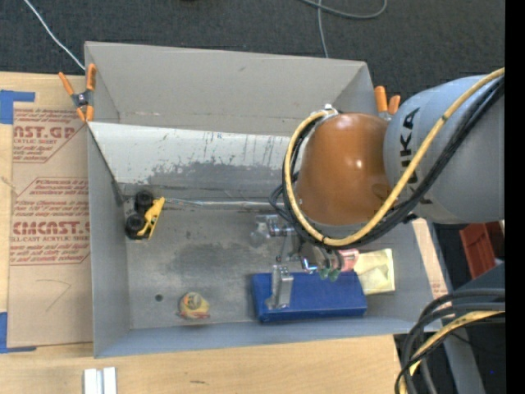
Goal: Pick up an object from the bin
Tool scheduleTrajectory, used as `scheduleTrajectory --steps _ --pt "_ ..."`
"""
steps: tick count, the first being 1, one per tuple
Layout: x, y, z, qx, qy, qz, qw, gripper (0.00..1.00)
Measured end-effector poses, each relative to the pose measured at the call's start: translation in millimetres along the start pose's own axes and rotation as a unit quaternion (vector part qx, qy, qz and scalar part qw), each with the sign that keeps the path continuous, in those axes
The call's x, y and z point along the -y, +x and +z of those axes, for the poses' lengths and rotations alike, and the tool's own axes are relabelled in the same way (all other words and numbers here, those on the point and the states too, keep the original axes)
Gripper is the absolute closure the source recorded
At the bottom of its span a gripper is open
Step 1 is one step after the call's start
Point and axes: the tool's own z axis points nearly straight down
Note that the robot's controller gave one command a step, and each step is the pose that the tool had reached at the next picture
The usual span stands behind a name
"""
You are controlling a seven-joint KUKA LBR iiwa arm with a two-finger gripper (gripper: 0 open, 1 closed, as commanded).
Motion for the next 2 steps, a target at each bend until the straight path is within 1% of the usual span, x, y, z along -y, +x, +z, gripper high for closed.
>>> scheduleTrajectory --steps 1,2 --pt "33.6 -5.2 98.8 -0.0007 -0.001 0.026 0.9997 0.00" --pt "27.4 -3.7 111.1 0.0010 0.000 -0.047 0.9989 1.00"
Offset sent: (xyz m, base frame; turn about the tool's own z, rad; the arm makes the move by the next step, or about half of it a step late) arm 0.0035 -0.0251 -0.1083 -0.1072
